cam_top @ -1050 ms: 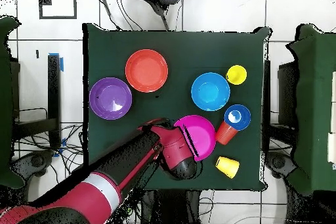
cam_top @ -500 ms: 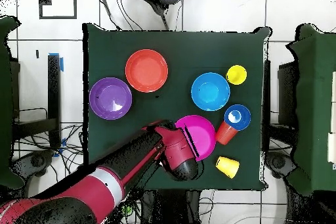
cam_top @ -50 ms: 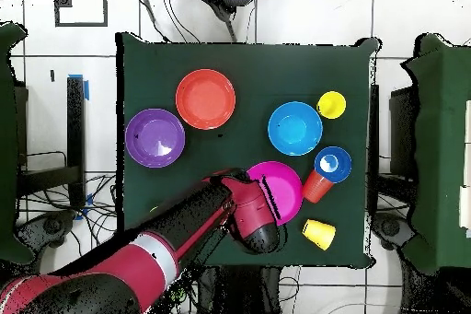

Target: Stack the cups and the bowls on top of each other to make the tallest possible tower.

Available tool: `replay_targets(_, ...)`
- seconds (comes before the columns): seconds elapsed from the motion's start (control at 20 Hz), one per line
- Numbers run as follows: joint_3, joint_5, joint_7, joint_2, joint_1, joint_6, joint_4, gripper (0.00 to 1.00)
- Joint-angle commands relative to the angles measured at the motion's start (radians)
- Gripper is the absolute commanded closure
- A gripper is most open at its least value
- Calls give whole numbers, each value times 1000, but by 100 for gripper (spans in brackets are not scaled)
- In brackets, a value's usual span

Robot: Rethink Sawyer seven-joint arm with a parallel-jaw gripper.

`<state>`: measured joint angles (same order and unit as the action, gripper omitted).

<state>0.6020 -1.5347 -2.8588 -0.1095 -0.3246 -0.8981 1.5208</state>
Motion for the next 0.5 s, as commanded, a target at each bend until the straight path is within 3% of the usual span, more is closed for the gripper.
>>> replay_targets(0.05, -163, 84, -17, 39, 25, 119, -5, 0)
replay_targets(0.3, -197, 159, 80, 12, 83, 61, 20, 0)
replay_targets(0.5, -204, 174, 97, 8, 93, 41, 27, 0)
